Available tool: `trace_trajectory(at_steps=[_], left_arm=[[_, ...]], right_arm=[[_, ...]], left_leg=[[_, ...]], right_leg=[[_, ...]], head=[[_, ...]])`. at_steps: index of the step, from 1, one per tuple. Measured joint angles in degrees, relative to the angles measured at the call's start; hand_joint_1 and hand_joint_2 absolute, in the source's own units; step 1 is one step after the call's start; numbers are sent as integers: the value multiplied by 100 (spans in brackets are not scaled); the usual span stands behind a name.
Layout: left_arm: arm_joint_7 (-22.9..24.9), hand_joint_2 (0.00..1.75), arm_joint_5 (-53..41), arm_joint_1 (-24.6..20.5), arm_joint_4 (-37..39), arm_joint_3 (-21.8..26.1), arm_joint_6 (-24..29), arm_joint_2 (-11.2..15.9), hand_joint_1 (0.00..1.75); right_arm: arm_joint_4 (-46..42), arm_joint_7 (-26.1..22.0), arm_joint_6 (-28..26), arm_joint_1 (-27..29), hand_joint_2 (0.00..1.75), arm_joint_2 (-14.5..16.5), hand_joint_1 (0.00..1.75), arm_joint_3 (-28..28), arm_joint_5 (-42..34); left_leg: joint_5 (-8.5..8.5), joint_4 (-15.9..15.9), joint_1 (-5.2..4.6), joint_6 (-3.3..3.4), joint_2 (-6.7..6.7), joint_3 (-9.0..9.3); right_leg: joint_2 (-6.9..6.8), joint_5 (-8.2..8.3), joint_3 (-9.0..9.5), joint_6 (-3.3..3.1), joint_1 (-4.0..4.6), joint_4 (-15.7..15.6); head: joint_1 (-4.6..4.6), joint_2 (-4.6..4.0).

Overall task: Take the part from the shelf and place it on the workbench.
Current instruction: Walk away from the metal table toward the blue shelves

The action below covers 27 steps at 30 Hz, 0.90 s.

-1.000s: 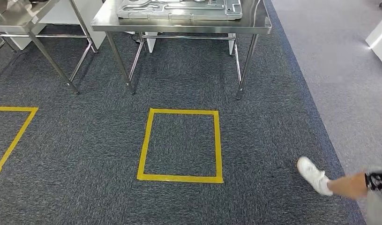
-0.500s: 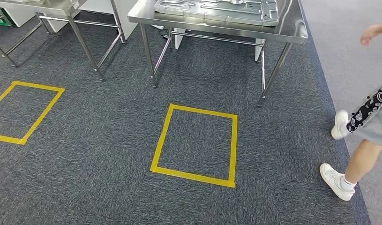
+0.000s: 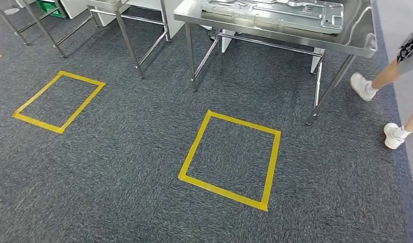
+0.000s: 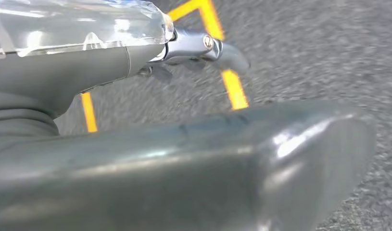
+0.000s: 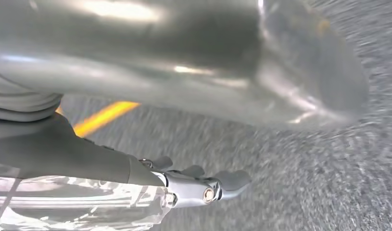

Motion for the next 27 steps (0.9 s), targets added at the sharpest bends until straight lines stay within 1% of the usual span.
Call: trace_trajectory(at_steps=[1, 2, 3, 4, 5, 6, 7, 8, 9, 10, 11, 12, 13, 14, 15, 16, 17, 18, 19, 20, 21, 22, 23, 24, 25, 26, 27], left_arm=[[-25, 0, 27, 6, -2, 92, -64, -21, 0], [-47, 0, 33, 11, -4, 159, -110, -43, 0], [-69, 0, 17, 10, -6, 213, -143, -60, 0], [-92, 0, -18, 0, -10, 251, -156, -69, 0], [-111, 0, -62, -12, -14, 275, -150, -74, 0], [-125, 0, -116, -22, -17, 291, -129, -76, 0], [-128, 0, -176, -22, -20, 298, -98, -78, 0], [-126, 0, -239, -13, -20, 300, -61, -80, 0], [-120, 0, -302, -4, -20, 300, -22, -83, 0], [-111, 0, -359, 0, -21, 300, 9, -86, 0], [-97, 0, -416, -5, -21, 299, 29, -88, 0], [-69, 0, -492, -14, -22, 292, 30, -91, 0], [-27, 0, -585, -19, -22, 274, 10, -91, 0], [27, 0, -703, -18, -22, 243, -16, -92, 0], [118, 0, -894, -8, -22, 190, -37, -92, 0], [230, 0, -1161, 8, -22, 103, -42, -92, 0], [362, 0, -1512, 23, -21, -41, -40, -92, 0], [519, 0, -1937, 34, -21, -242, -52, -92, 0], [669, 0, -2359, 36, -20, -497, -84, -91, 0], [801, 0, -2704, 35, -19, -779, -144, -88, 0], [911, 0, -2929, 35, -17, -1037, -224, -85, 0], [993, 0, -3039, 37, -15, -1255, -299, -84, 0], [1043, 0, -3058, 48, -11, -1423, -363, -84, 0], [1074, 0, -3031, 61, -9, -1543, -415, -90, 0], [1095, 0, -3001, 70, -7, -1628, -447, -94, 0], [1103, 0, -2970, 69, -5, -1687, -469, -96, 0], [1106, 0, -2934, 60, -5, -1724, -488, -99, 0]], right_arm=[[1, -51, 55, -21, 0, 8, 0, -177, -88], [1, -84, 97, -43, 0, 21, 0, -314, -131], [2, -110, 131, -61, 0, 34, 0, -430, -154], [2, -132, 156, -73, 0, 52, 0, -524, -166], [2, -146, 169, -83, 0, 67, 0, -600, -169], [3, -153, 178, -95, 0, 80, 0, -660, -165], [3, -154, 179, -110, 0, 92, 0, -703, -157], [3, -154, 177, -127, 0, 97, 0, -735, -148], [3, -154, 177, -141, 0, 99, 0, -759, -140], [3, -155, 180, -148, 0, 99, 0, -782, -135], [2, -156, 189, -145, 0, 98, 0, -804, -119], [2, -141, 200, -134, 0, 97, 0, -816, -50], [2, -113, 216, -114, 0, 97, 0, -803, 88], [3, -69, 246, -92, 0, 96, 0, -759, 280], [3, 4, 320, -71, 0, 96, 0, -685, 527], [4, 87, 452, -49, 0, 94, 0, -580, 791], [4, 192, 647, -27, 0, 90, 0, -445, 1082], [5, 334, 880, -2, 0, 82, 0, -272, 1447], [9, 494, 1095, 21, 0, 73, 0, -47, 1851], [16, 652, 1269, 39, 0, 66, 0, 218, 2240], [25, 782, 1388, 49, 0, 61, 0, 483, 2533], [34, 867, 1466, 49, 0, 61, 0, 721, 2686], [43, 908, 1520, 46, 0, 70, 0, 903, 2721], [50, 936, 1563, 41, 0, 82, 0, 1030, 2686], [55, 959, 1598, 38, 0, 93, 0, 1118, 2643], [58, 975, 1622, 42, 0, 104, 0, 1177, 2597], [60, 989, 1638, 52, 0, 108, 0, 1215, 2548]], left_leg=[[131, -179, 4, 0, 31, 107], [326, -557, 4, 10, 99, 318], [504, -1019, -9, 41, 259, 570], [634, -1396, -27, 79, 390, 772], [700, -1632, -49, 121, 487, 893], [714, -1729, -71, 161, 528, 933], [726, -1733, -83, 191, 455, 920], [752, -1754, -70, 226, 387, 927], [782, -1783, -56, 258, 327, 936], [817, -1811, -39, 293, 268, 941], [850, -1832, -23, 323, 206, 942], [865, -1834, -29, 343, 141, 918], [876, -1830, -33, 359, 66, 894], [883, -1822, -38, 365, -15, 877], [885, -1812, -41, 366, -97, 867], [884, -1796, -43, 363, -179, 864], [879, -1777, -43, 355, -260, 864], [871, -1753, -40, 342, -338, 857], [858, -1717, -47, 318, -410, 840], [851, -1690, -50, 289, -478, 815], [850, -1674, -49, 254, -538, 786], [856, -1671, -50, 215, -599, 761], [865, -1677, -41, 177, -648, 743], [844, -1647, -38, 145, -605, 719], [769, -1536, -38, 116, -500, 662], [630, -1310, -39, 90, -351, 553], [440, -964, -34, 67, -185, 386]], right_leg=[[-75, -4, 5, 5, 3, 0], [-143, -9, 16, 13, 5, 1], [-208, -18, 35, 26, 13, 2], [-268, -28, 54, 48, 25, 5], [-327, -36, 72, 76, 35, 7], [-386, -41, 88, 108, 40, 8], [-444, -42, 104, 143, 39, 4], [-467, -51, 118, 182, 31, 5], [-388, -90, 118, 220, 21, 39], [-237, -188, 73, 252, 11, 158], [-49, -352, -36, 278, 1, 403], [126, -555, -207, 292, -5, 765], [215, -743, -407, 299, -6, 1174], [249, -851, -571, 304, -5, 1503], [261, -838, -647, 304, -4, 1644], [271, -705, -609, 298, -5, 1543], [310, -489, -464, 285, -7, 1225], [424, -283, -275, 265, -12, 809], [543, -138, -113, 248, -17, 444], [633, -65, -8, 231, -19, 200], [680, -61, 32, 212, -13, 96], [636, -67, 32, 191, -2, 86], [568, -55, 32, 156, -8, 74], [504, -41, 39, 116, -14, 51], [436, -27, 45, 74, -26, 26], [364, -17, 51, 39, -39, 2], [288, -19, 54, 17, -31, -5]], head=[[0, 0], [0, 0], [0, 0], [0, 0], [0, 0], [0, 0], [0, 0], [0, 0], [0, 0], [1, 0], [1, 0], [2, 0], [2, 0], [2, 0], [2, 0], [2, 0], [2, 0], [2, 0], [2, 0], [2, 0], [2, 0], [2, 0], [2, 0], [2, 0], [2, 0], [1, 0], [1, 0]])
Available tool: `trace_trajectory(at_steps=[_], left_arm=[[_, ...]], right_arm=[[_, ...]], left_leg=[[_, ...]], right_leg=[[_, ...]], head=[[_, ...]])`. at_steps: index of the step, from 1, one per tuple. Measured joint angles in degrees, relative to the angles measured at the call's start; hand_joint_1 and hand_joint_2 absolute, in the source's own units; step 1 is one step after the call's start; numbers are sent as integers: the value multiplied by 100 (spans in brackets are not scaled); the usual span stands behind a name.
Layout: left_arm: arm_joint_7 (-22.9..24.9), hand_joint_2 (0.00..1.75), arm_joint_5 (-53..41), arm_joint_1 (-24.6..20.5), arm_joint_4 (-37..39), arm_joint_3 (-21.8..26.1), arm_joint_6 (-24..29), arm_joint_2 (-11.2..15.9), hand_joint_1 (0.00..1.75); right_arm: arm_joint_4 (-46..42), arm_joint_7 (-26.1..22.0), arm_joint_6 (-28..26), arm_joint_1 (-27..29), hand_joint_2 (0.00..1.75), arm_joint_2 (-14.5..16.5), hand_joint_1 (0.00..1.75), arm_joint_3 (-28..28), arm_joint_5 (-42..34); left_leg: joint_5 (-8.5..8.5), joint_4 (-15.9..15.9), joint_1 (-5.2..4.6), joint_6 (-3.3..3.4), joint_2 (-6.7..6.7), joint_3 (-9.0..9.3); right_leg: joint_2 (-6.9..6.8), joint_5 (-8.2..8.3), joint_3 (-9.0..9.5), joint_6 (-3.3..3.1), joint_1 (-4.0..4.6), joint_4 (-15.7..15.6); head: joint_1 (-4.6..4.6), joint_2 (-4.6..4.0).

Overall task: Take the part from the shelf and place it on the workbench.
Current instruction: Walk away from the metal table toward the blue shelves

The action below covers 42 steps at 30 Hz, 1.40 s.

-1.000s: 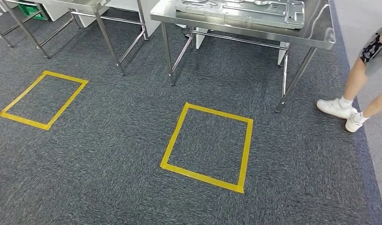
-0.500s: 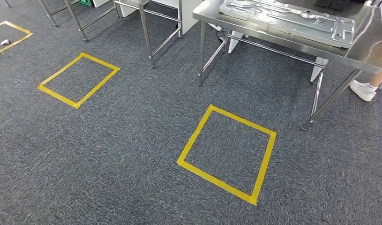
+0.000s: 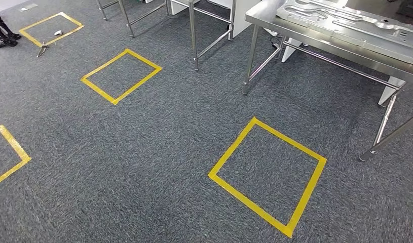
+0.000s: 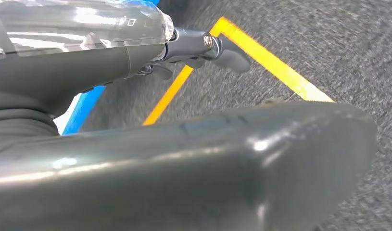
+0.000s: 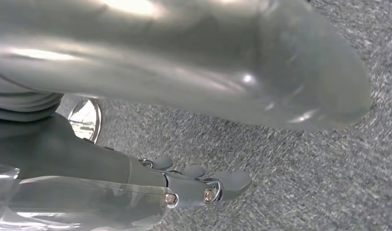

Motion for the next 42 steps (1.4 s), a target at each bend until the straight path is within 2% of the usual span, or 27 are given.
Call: trace_trajectory(at_steps=[2, 3, 4, 6, 8, 9, 11, 12, 14, 16, 17, 18, 19, 21, 23, 25, 27, 29, 31, 33, 34, 35, 36, 37, 39, 40, 42], left_arm=[[-6, 0, 48, -17, 0, -36, -16, 0, 0], [-16, 0, 71, -12, 0, -46, -24, -1, 0], [-29, 0, 89, -1, 0, -53, -34, -1, 0], [-54, 0, 114, 13, 0, -58, -73, 3, 0], [-66, 0, 128, -5, 0, -65, -140, 7, 0], [-67, 0, 134, -9, 0, -69, -177, 5, 0], [-58, 0, 128, 10, 0, -83, -225, -1, 0], [-49, 0, 114, 27, 1, -91, -237, -7, 0], [-29, 0, 74, 33, 2, -109, -249, -19, 0], [-21, 0, 46, 10, 2, -123, -264, -27, 0], [-20, 0, 38, 1, 2, -127, -273, -28, 0], [-21, 0, 37, -1, 2, -130, -279, -28, 0], [-25, 0, 32, 2, 2, -130, -285, -28, 0], [-44, 0, 14, 6, 2, -131, -301, -28, 0], [-72, 0, -21, 3, 2, -134, -331, -28, 0], [-83, 0, -68, 4, 2, -138, -366, -25, 0], [-79, 0, -107, 24, 2, -140, -396, -12, 0], [-74, 0, -140, 40, 2, -142, -419, 3, 0], [-72, 0, -168, 22, 2, -144, -437, 17, 0], [-74, 0, -200, 6, 2, -148, -468, 25, 0], [-75, 0, -223, 12, 2, -150, -490, 25, 0], [-75, 0, -240, 21, 2, -154, -510, 24, 0], [-74, 0, -252, 29, 2, -158, -528, 24, 0], [-72, 0, -258, 29, 2, -163, -540, 21, 0], [-69, 0, -242, 6, 2, -169, -564, 4, 0], [-69, 0, -228, -3, 2, -171, -579, -12, 0], [-73, 0, -204, -3, 2, -171, -602, -51, 0]], right_arm=[[3, 5, 10, 21, 0, 2, 0, 29, -103], [5, 5, 11, 24, 0, 3, 0, 31, -153], [5, 5, 14, 21, 0, 3, 0, 31, -196], [5, 4, 26, 14, 0, 8, 0, 30, -258], [6, -2, 45, 13, 0, 16, 0, 30, -288], [7, -4, 55, 5, 0, 19, 0, 30, -296], [7, -7, 76, -33, 0, 27, 0, 30, -300], [7, -8, 86, -54, 0, 32, 0, 30, -297], [10, -11, 106, -67, 0, 52, 0, 30, -273], [21, -13, 121, -48, 0, 83, 0, 31, -217], [27, -12, 126, -39, 0, 101, 0, 34, -186], [33, -10, 131, -31, 0, 118, 0, 38, -160], [37, -8, 137, -26, 0, 136, 0, 44, -139], [42, -2, 145, -24, 0, 165, 0, 64, -103], [43, 13, 147, -24, 0, 184, 0, 85, -61], [44, 31, 144, -34, 0, 201, 0, 104, -27], [45, 50, 142, -53, 0, 227, 0, 121, -2], [46, 85, 144, -50, 0, 253, 0, 141, 50], [47, 125, 165, -15, 0, 264, 0, 177, 141], [48, 154, 208, 26, 0, 263, 0, 245, 288], [49, 162, 236, 37, 0, 262, 0, 296, 385], [49, 166, 262, 43, 0, 262, 0, 355, 484], [49, 166, 284, 45, 0, 261, 0, 416, 580], [49, 159, 300, 48, 0, 253, 0, 481, 672], [50, 121, 312, 57, 0, 210, 0, 620, 860], [50, 95, 315, 54, 0, 179, 0, 698, 964], [51, 53, 332, 34, 0, 122, 0, 863, 1151]], left_leg=[[-327, 763, 23, -49, 148, -374], [-360, 962, 37, -68, 178, -469], [-279, 929, 48, -78, 202, -447], [105, 242, 52, -64, 338, -79], [358, -483, 15, 6, 538, 297], [393, -654, -4, 49, 592, 379], [390, -696, -19, 130, 503, 367], [405, -719, -11, 166, 446, 376], [453, -778, 15, 242, 329, 407], [485, -796, 18, 285, 206, 401], [491, -793, 13, 293, 135, 388], [492, -788, 8, 296, 59, 382], [492, -781, 5, 295, -20, 381], [484, -755, 4, 282, -179, 386], [466, -714, -4, 246, -323, 371], [458, -694, -4, 180, -434, 333], [464, -698, 10, 103, -523, 302], [342, -521, 11, 45, -334, 216], [-10, 93, 19, -4, 11, -75], [-302, 796, 51, -55, 156, -418], [-298, 916, 70, -75, 186, -472], [-188, 811, 88, -92, 215, -412], [-4, 501, 102, -100, 265, -244], [180, 73, 110, -97, 397, -17], [386, -530, 96, -41, 622, 294], [403, -643, 82, 2, 677, 344], [407, -649, 65, 94, 551, 334]], right_leg=[[-161, -13, -3, -15, 14, 1], [-240, -21, 0, -13, 19, 3], [-312, -31, 9, -5, 21, 4], [-447, -60, 51, 24, 24, 5], [-570, -100, 92, 80, 51, 14], [-625, -115, 108, 114, 64, 17], [-725, -129, 141, 179, 72, 7], [-718, -149, 162, 214, 60, 18], [-472, -341, 77, 272, 38, 269], [-142, -713, -268, 299, 23, 963], [-73, -859, -471, 306, 23, 1345], [-43, -909, -618, 309, 23, 1602], [-29, -838, -672, 306, 23, 1651], [40, -419, -468, 277, 21, 1104], [279, -88, -164, 229, 15, 373], [394, -33, -54, 189, 27, 101], [271, -16, -41, 136, 31, 66], [130, 12, -9, 53, 12, 4], [-38, 18, 10, -2, 12, -31], [-211, 4, 12, -7, 22, -27], [-290, -6, 17, 2, 23, -24], [-365, -19, 27, 17, 19, -21], [-435, -35, 44, 37, 15, -16], [-500, -55, 68, 64, 15, -8], [-618, -104, 116, 139, 38, 10], [-674, -123, 140, 181, 52, 13], [-768, -143, 185, 263, 48, -1]], head=[[-1, 0], [-1, 0], [-1, 0], [-1, 0], [0, 0], [1, 0], [1, 0], [1, 0], [1, 0], [2, 0], [2, 0], [2, 0], [2, 0], [2, 0], [2, 0], [2, 0], [1, 0], [0, 0], [-2, 0], [-3, 0], [-3, 0], [-3, 0], [-3, 0], [-3, 0], [-2, 0], [-1, 0], [-1, 0]])
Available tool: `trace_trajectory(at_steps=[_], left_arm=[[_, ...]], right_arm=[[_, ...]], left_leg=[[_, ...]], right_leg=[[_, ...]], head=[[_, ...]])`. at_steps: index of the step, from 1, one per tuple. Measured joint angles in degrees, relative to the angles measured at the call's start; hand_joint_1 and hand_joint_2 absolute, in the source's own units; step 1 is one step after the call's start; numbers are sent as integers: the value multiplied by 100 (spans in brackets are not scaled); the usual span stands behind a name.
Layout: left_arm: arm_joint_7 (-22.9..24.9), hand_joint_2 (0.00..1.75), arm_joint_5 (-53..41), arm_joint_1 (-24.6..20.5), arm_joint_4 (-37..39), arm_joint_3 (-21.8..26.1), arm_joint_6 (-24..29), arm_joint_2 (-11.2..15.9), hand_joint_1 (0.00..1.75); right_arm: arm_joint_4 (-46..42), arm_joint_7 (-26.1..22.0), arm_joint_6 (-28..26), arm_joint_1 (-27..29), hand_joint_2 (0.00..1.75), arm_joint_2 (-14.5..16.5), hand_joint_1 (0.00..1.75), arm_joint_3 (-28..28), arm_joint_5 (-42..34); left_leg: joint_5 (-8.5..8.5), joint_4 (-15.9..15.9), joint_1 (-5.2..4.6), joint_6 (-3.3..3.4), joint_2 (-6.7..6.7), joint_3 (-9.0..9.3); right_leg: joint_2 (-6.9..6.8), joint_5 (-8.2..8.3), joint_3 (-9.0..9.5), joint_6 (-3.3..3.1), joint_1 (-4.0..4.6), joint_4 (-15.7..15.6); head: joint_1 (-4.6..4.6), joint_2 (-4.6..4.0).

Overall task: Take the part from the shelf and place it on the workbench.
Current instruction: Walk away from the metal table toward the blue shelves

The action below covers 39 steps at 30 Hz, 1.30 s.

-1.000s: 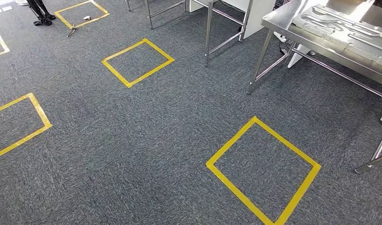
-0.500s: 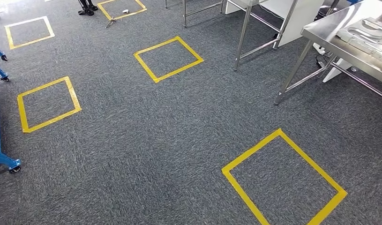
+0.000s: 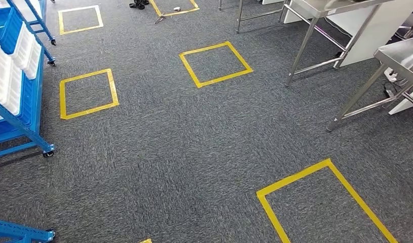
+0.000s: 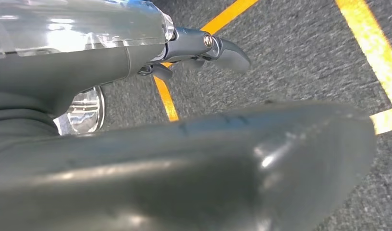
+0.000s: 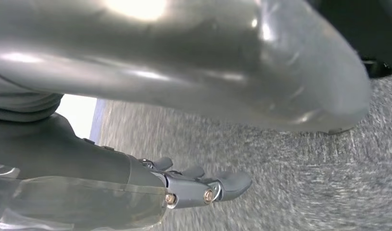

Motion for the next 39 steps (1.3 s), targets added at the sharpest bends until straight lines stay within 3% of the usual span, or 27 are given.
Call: trace_trajectory(at_steps=[1, 3, 4, 5, 6, 7, 8, 9, 10, 12, 14, 16, 18, 20, 22, 23, 24, 25, 26, 27, 29, 31, 33, 35, 37, 38, 39], left_arm=[[-9, 0, 3, 6, 0, 0, -4, -28, 0], [-44, 0, 2, -3, 0, 0, 17, -80, 0], [-73, 0, 1, -15, 0, 0, 41, -105, 0], [-113, 0, 1, -30, 0, 0, 77, -125, 0], [-160, 0, 2, -42, 0, 1, 118, -145, 0], [-209, 0, 4, -46, 0, 1, 159, -166, 0], [-260, 0, 8, -43, 0, 2, 200, -185, 0], [-302, 0, 16, -38, 0, 3, 235, -200, 0], [-348, 0, 32, -35, 0, 8, 262, -218, 0], [-451, 0, 84, -41, 0, 31, 279, -270, 0], [-543, 0, 126, -50, 1, 56, 243, -310, 0], [-593, 0, 125, -29, 2, 70, 185, -304, 0], [-618, 0, 117, -7, 2, 82, 141, -278, 0], [-612, 0, 145, -25, 2, 103, 140, -237, 0], [-584, 0, 195, -41, 2, 156, 177, -192, 0], [-561, 0, 220, -37, 2, 187, 202, -174, 0], [-536, 0, 238, -25, 2, 215, 228, -155, 0], [-507, 0, 254, -12, 2, 240, 253, -135, 0], [-474, 0, 268, -2, 2, 264, 269, -127, 0], [-444, 0, 280, -1, 2, 291, 280, -118, 0], [-397, 0, 294, -4, 2, 337, 279, -112, 0], [-368, 0, 291, 8, 2, 366, 269, -107, 0], [-354, 0, 275, 19, 2, 384, 263, -108, 0], [-352, 0, 248, 10, 2, 396, 257, -109, 0], [-356, 0, 206, -1, 2, 403, 231, -109, 0], [-358, 0, 182, 0, 2, 404, 205, -108, 0], [-360, 0, 157, 4, 2, 404, 178, -108, 0]], right_arm=[[0, -15, 11, -10, 0, -32, 0, 86, 87], [1, -35, 46, -7, 0, -88, 0, 251, 243], [1, -39, 61, 5, 0, -112, 0, 320, 310], [2, -41, 72, 18, 0, -132, 0, 384, 374], [2, -40, 75, 31, 0, -151, 0, 443, 431], [2, -38, 75, 39, 0, -162, 0, 493, 482], [2, -36, 75, 42, 0, -172, 0, 541, 533], [2, -33, 74, 42, 0, -175, 0, 583, 571], [2, -31, 73, 40, 0, -179, 0, 625, 608], [4, -34, 68, 36, 0, -204, 0, 712, 672], [7, -48, 62, 23, 0, -229, 0, 781, 707], [9, -57, 56, -8, 0, -218, 0, 820, 683], [9, -45, 33, -23, 0, -191, 0, 836, 610], [9, 16, -54, -12, 0, -162, 0, 816, 415], [9, 107, -213, -12, 0, -131, 0, 696, 25], [9, 138, -313, -18, 0, -114, 0, 580, -244], [9, 147, -436, -30, 0, -94, 0, 421, -554], [8, 131, -600, -45, 0, -70, 0, 217, -926], [5, 91, -796, -61, 0, -54, 0, -19, -1325], [1, 33, -1011, -80, 0, -35, 0, -300, -1733], [-8, -90, -1337, -127, 0, -6, 0, -876, -2358], [-9, -155, -1453, -178, 0, 22, 0, -1349, -2620], [-9, -173, -1461, -198, 0, 36, 0, -1658, -2667], [-8, -178, -1436, -190, 0, 55, 0, -1862, -2671], [-7, -192, -1384, -177, 0, 81, 0, -1996, -2676], [-7, -205, -1364, -173, 0, 92, 0, -2040, -2671], [-7, -222, -1351, -170, 0, 101, 0, -2070, -2656]], left_leg=[[13, -14, 3, 41, -63, 4], [54, -45, 20, 119, -191, 12], [67, -47, 15, 146, -250, -2], [75, -46, 1, 169, -322, -18], [80, -45, -16, 186, -400, -29], [83, -43, -34, 196, -482, -33], [84, -42, -53, 202, -567, -32], [85, -41, -69, 204, -645, -23], [85, -41, -86, 205, -727, -11], [79, -29, -114, 193, -877, -9], [77, -14, -111, 162, -998, -36], [77, -10, -100, 112, -1062, -60], [-67, 188, -102, 47, -822, -155], [-435, 831, -77, -34, -485, -468], [-692, 1499, -19, -122, -382, -811], [-664, 1583, 11, -163, -360, -855], [-530, 1429, 41, -201, -326, -774], [-330, 1079, 68, -237, -257, -588], [-161, 670, 86, -257, -106, -378], [-31, 334, 95, -242, 24, -204], [29, 79, 89, -137, 145, -83], [35, 92, 78, -14, -2, -104], [63, 63, 77, 69, -132, -111], [93, 44, 67, 126, -259, -132], [107, 45, 34, 159, -409, -162], [109, 46, 14, 167, -491, -165], [110, 47, -4, 171, -576, -157]], right_leg=[[60, -35, 12, 42, -17, 21], [377, -267, -107, 99, -50, 324], [567, -453, -256, 110, -57, 641], [672, -647, -467, 109, -56, 1050], [717, -791, -672, 102, -53, 1431], [732, -832, -821, 89, -46, 1675], [741, -767, -892, 67, -35, 1742], [757, -595, -852, 33, -19, 1583], [817, -343, -720, -19, 4, 1230], [1078, 56, -409, -149, 49, 450], [1200, 169, -265, -221, 82, 91], [1060, 187, -225, -238, 74, 19], [915, 223, -164, -273, 38, -81], [745, 225, -132, -297, 24, -125], [561, 203, -124, -288, 15, -122], [479, 187, -118, -270, 3, -119], [404, 168, -103, -243, -15, -110], [335, 141, -83, -208, -36, -93], [277, 107, -65, -163, -44, -63], [220, 65, -51, -113, -40, -24], [114, 3, -25, -28, -7, 26], [28, -27, 14, 38, -21, 25], [243, -189, -31, 94, -65, 188], [600, -567, -323, 107, -78, 801], [721, -862, -721, 83, -70, 1559], [733, -854, -828, 60, -65, 1727], [748, -721, -824, 27, -56, 1663]], head=[[0, 0], [0, 0], [0, 0], [0, 0], [0, 0], [0, 0], [0, 0], [0, 0], [0, 0], [1, 0], [1, 0], [0, 0], [0, 0], [0, 0], [0, 0], [0, 0], [0, 0], [0, 0], [0, 0], [2, 0], [4, 0], [4, 0], [4, 0], [4, 0], [4, 0], [4, 0], [4, 0]])
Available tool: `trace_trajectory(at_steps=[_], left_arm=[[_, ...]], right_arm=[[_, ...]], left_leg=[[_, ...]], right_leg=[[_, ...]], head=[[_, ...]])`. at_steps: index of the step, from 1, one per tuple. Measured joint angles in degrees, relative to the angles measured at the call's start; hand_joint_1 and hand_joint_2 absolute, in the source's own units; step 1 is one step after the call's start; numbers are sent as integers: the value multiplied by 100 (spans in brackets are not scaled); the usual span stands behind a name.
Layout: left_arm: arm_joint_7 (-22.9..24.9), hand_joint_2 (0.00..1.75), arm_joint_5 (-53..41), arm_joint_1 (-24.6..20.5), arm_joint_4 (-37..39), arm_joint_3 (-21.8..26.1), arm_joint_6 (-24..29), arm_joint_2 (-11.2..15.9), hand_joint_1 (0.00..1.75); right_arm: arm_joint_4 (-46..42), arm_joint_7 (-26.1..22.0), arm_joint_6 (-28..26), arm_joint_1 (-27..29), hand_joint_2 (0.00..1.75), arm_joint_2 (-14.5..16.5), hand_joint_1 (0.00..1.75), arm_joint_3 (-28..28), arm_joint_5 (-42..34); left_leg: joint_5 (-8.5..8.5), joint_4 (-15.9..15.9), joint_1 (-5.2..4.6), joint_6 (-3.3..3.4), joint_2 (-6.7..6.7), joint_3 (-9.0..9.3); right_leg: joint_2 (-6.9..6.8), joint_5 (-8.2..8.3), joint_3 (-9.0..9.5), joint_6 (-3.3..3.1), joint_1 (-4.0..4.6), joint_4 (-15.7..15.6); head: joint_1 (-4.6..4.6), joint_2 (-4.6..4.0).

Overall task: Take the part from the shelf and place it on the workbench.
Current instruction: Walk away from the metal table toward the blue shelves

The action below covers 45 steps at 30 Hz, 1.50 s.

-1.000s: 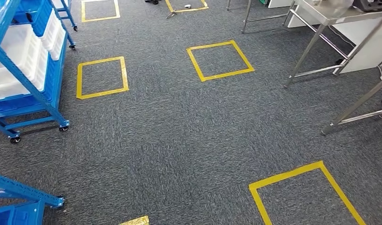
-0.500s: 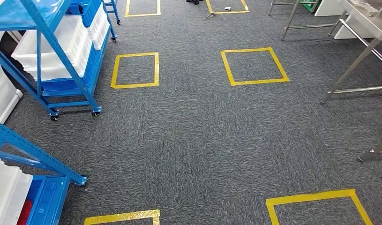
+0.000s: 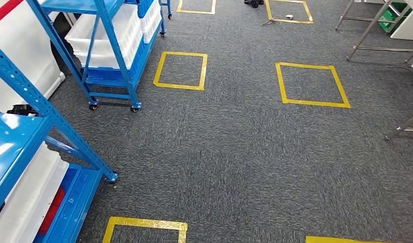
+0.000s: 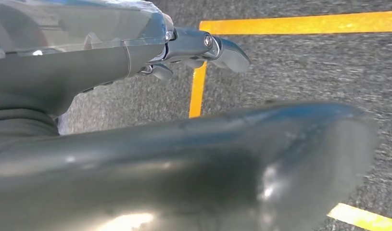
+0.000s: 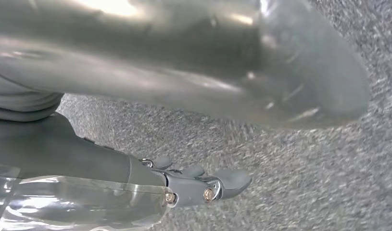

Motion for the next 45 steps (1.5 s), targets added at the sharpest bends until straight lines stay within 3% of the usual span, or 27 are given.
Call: trace_trajectory(at_steps=[1, 3, 5, 6, 8, 10, 12, 14, 15, 17, 19, 21, 23, 25, 27, 29, 30, 31, 32, 34, 36, 38, 39, 41, 42, 44, 45], left_arm=[[-1, 0, -21, 2, 0, 0, -30, 1, 0], [-1, 0, -61, -4, 0, 0, -88, -3, 0], [-2, 0, -84, -21, 0, 0, -128, -5, 0], [-8, 0, -85, -25, 0, 0, -142, -4, 0], [-32, 0, -73, -14, 0, 2, -162, -1, 0], [-61, 0, -56, -12, 0, 8, -179, -3, 0], [-77, 0, -54, -36, 0, 12, -190, -6, 0], [-83, 0, -67, -42, 0, 13, -187, -10, 0], [-89, 0, -78, -31, 0, 13, -186, -13, 0], [-111, 0, -102, -12, 0, 13, -184, -15, 0], [-151, 0, -130, -24, 0, 13, -189, -13, 0], [-188, 0, -154, -40, 0, 13, -208, -9, 0], [-202, 0, -167, -36, 0, 13, -232, -3, 0], [-202, 0, -173, -37, 0, 13, -252, 1, 0], [-200, 0, -176, -60, 0, 13, -268, 1, 0], [-199, 0, -189, -73, 0, 13, -277, 1, 0], [-200, 0, -197, -68, 0, 13, -279, 1, 0], [-201, 0, -205, -62, 0, 13, -280, 1, 0], [-202, 0, -211, -57, 0, 13, -280, 1, 0], [-204, 0, -219, -60, 0, 13, -280, 0, 0], [-208, 0, -230, -68, 0, 13, -280, 1, 0], [-210, 0, -235, -54, 0, 13, -280, 3, 0], [-211, 0, -236, -41, 0, 13, -281, 5, 0], [-211, 0, -238, -37, 0, 14, -288, 9, 0], [-213, 0, -239, -49, 0, 15, -292, 15, 0], [-216, 0, -240, -71, 0, 20, -295, 24, 0], [-217, 0, -238, -68, 0, 26, -296, 28, 0]], right_arm=[[0, -19, 9, 0, 0, 6, 0, -17, 27], [-1, -45, 38, 0, 0, 8, 0, -25, 100], [-1, -55, 84, -6, 0, 8, 0, -25, 167], [-1, -56, 109, -12, 0, 9, 0, -25, 199], [-1, -58, 152, -20, 0, 14, 0, -23, 255], [0, -63, 182, -10, 0, 19, 0, -20, 302], [0, -94, 209, 17, 0, 21, 0, -16, 345], [0, -145, 251, 32, 0, 20, 0, -9, 368], [0, -173, 277, 32, 0, 20, 0, -6, 371], [0, -222, 319, 26, 0, 20, 0, -4, 367], [0, -258, 339, 25, 0, 21, 0, -3, 359], [0, -279, 346, 14, 0, 22, 0, -3, 353], [-1, -298, 344, -16, 0, 21, 0, -3, 351], [-1, -314, 335, -28, 0, 21, 0, -3, 349], [0, -319, 327, -12, 0, 23, 0, -3, 349], [0, -319, 319, 9, 0, 24, 0, -3, 349], [0, -318, 316, 17, 0, 24, 0, -3, 350], [0, -317, 313, 22, 0, 24, 0, -3, 350], [0, -316, 311, 26, 0, 24, 0, -3, 351], [0, -315, 310, 41, 0, 25, 0, -3, 351], [0, -314, 310, 44, 0, 31, 0, -2, 353], [0, -314, 310, 31, 0, 38, 0, -1, 354], [1, -314, 311, 26, 0, 44, 0, -1, 354], [1, -316, 315, 33, 0, 57, 0, -1, 359], [1, -318, 320, 42, 0, 61, 0, -1, 362], [0, -320, 334, 63, 0, 61, 0, -1, 369], [0, -320, 345, 68, 0, 62, 0, -1, 372]], left_leg=[[0, 0, -15, 0, -84, 14], [5, 3, -31, -14, -229, 28], [18, 4, -20, -64, -351, 4], [31, -4, -11, -104, -411, -11], [46, -19, -2, -177, -468, -38], [-127, 235, -19, -219, -226, -167], [-508, 910, -16, -253, 97, -486], [-723, 1485, -1, -298, 206, -741], [-678, 1492, 4, -310, 228, -720], [-355, 865, 2, -298, 334, -335], [-128, 150, -29, -226, 552, 81], [-99, -72, -66, -148, 624, 190], [-67, -107, -59, -94, 507, 180], [-15, -169, -24, -37, 401, 194], [26, -198, -7, 3, 293, 184], [40, -192, -9, 13, 162, 159], [43, -187, -9, 9, 88, 156], [43, -179, -7, 1, 14, 156], [42, -165, -4, -13, -67, 159], [29, -120, -3, -62, -208, 141], [36, -89, -5, -138, -335, 93], [58, -88, 12, -229, -447, 56], [37, -42, 20, -261, -407, 28], [-185, 320, 16, -294, -141, -146], [-384, 673, 10, -299, 30, -314], [-745, 1429, 10, -317, 177, -655], [-806, 1636, 11, -320, 204, -731]], right_leg=[[40, 228, 114, -46, 15, -293], [312, 664, 443, -161, 47, -1092], [516, 816, 601, -226, 75, -1508], [510, 809, 607, -234, 87, -1540], [361, 847, 642, -250, 82, -1615], [199, 892, 691, -295, 59, -1715], [24, 897, 707, -335, 70, -1746], [-156, 883, 702, -345, 91, -1737], [-235, 873, 702, -340, 97, -1729], [-376, 844, 720, -317, 105, -1707], [-502, 802, 749, -276, 124, -1682], [-606, 775, 779, -218, 135, -1674], [-673, 758, 810, -156, 130, -1680], [-458, 613, 752, -91, 111, -1514], [-123, 253, 470, -44, 78, -909], [-15, -31, 111, -18, 56, -191], [-7, -15, 28, -8, 42, -47], [-1, 107, 42, -3, 26, -111], [34, 330, 164, -2, 4, -406], [288, 715, 491, -11, -36, -1184], [465, 830, 640, -40, -36, -1560], [364, 838, 647, -112, -13, -1580], [296, 852, 656, -162, -10, -1601], [134, 875, 670, -265, -7, -1648], [47, 873, 668, -296, 15, -1653], [-127, 869, 653, -324, 58, -1652], [-214, 867, 648, -329, 75, -1651]], head=[[0, 0], [0, 0], [0, 0], [0, 0], [0, 0], [-2, 0], [-3, 0], [-3, 0], [-3, 0], [-3, 0], [-2, 0], [-1, 0], [-2, 0], [-2, 0], [-1, 0], [-1, 0], [-1, 0], [-1, 0], [-2, 0], [-2, 0], [-1, 0], [-2, 0], [-2, 0], [-3, 0], [-3, 0], [-4, 0], [-4, 0]])
